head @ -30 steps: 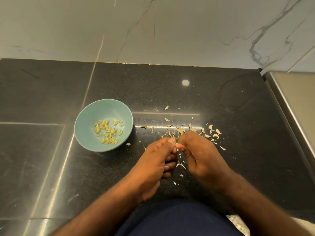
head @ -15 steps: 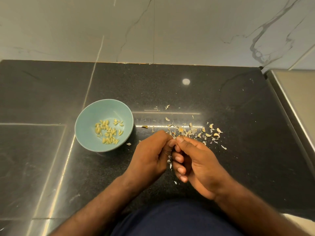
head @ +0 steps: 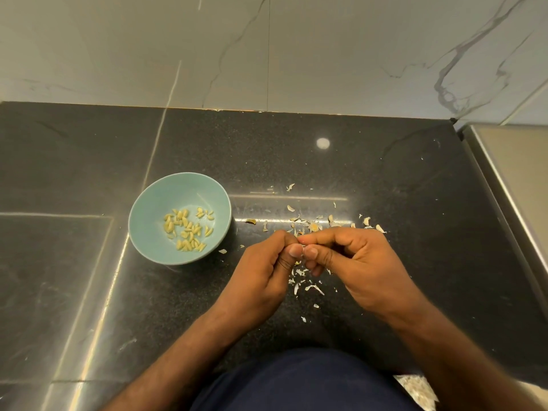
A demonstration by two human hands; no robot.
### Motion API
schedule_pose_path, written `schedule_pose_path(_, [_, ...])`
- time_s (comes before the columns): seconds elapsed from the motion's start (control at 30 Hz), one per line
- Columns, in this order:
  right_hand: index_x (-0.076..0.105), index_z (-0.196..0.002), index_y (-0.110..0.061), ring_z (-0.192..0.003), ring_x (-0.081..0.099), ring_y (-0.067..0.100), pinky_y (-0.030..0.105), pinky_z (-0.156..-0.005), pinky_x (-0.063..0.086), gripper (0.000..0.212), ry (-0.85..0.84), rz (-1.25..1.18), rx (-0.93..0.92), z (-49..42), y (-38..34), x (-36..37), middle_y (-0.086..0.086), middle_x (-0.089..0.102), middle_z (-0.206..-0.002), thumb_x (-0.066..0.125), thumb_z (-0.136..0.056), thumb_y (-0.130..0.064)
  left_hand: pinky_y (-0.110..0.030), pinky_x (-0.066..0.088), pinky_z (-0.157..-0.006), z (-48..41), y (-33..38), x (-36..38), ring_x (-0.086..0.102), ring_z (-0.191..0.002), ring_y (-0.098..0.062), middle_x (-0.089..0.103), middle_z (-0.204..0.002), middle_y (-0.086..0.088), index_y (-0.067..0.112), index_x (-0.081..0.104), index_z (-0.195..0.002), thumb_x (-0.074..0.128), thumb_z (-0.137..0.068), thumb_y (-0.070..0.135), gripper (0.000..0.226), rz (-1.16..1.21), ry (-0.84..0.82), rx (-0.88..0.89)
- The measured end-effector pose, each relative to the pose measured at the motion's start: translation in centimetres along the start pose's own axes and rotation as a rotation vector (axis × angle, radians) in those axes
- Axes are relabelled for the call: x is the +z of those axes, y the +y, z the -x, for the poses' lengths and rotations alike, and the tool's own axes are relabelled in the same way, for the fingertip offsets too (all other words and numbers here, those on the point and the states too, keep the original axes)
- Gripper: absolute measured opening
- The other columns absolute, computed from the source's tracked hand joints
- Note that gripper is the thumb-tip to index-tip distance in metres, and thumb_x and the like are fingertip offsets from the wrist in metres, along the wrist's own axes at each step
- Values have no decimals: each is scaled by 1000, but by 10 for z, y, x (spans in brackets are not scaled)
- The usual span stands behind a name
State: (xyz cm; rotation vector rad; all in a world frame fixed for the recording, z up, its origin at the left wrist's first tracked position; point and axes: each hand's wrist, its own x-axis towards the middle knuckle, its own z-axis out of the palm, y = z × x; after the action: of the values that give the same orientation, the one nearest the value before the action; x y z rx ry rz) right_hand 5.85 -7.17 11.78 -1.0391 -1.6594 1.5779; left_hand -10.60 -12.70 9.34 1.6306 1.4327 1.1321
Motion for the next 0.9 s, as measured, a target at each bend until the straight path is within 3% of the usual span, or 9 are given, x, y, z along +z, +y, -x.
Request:
schedule_pose_path(0.17, [77,-98,-15,-73,72,18,30,-70,60,14,-17,112,-6,3,-2,0,1,74,-79,70,-87,-19,-19,38,-54,4,-3,3,47,-58,-4,53,-68,20,36,52,-85,45,-103,33,19,99,41,-46])
schedule_pose_path(0.27, [74,-96,-14,-73,68,14,30,-70,59,8,-6,103,11,5,-1,4,0,72,-78,69,-90,-15,-28,40,-51,6,-3,7,46,-56,-10,52,-66,13,27,54,-85,43,-101,39,23,137,73,-68])
schedule_pose_path(0.43, [66,-94,-2,-67,63,17,28,-62,55,20,99,-332,169,4,2,16,6,67,-74,66,-80,-17,-20,42,-54,6,4,11,48,-57,-4,54,-65,12,22,55,-82,44,-101,29,23,189,113,-131])
schedule_pose_path(0.57, [64,-92,-3,-65,63,17,27,-60,54,19,121,-455,231,5,1,17,9,66,-73,64,-78,-16,-18,43,-54,5,11,12,52,-57,-3,57,-65,17,28,55,-81,47,-100,34,22,177,153,-152])
schedule_pose_path(0.7, [64,-87,-7,-63,60,17,27,-59,52,6,184,-557,193,4,1,15,8,63,-71,60,-85,-11,-31,44,-51,7,8,13,53,-55,-18,56,-64,3,24,55,-79,47,-103,36,27,149,232,-218])
schedule_pose_path(0.8, [62,-89,-6,-65,61,18,27,-60,53,8,199,-556,153,3,1,10,9,65,-73,59,-84,-10,-20,46,-52,7,6,7,60,-59,-11,65,-72,4,20,62,-87,55,-99,23,15,218,244,-323])
schedule_pose_path(0.9, [63,-92,-4,-70,66,20,29,-64,56,15,174,-488,140,4,2,9,11,70,-77,63,-80,-12,-23,54,-59,6,10,4,69,-73,-13,73,-84,1,21,68,-97,65,-93,8,14,331,242,-346])
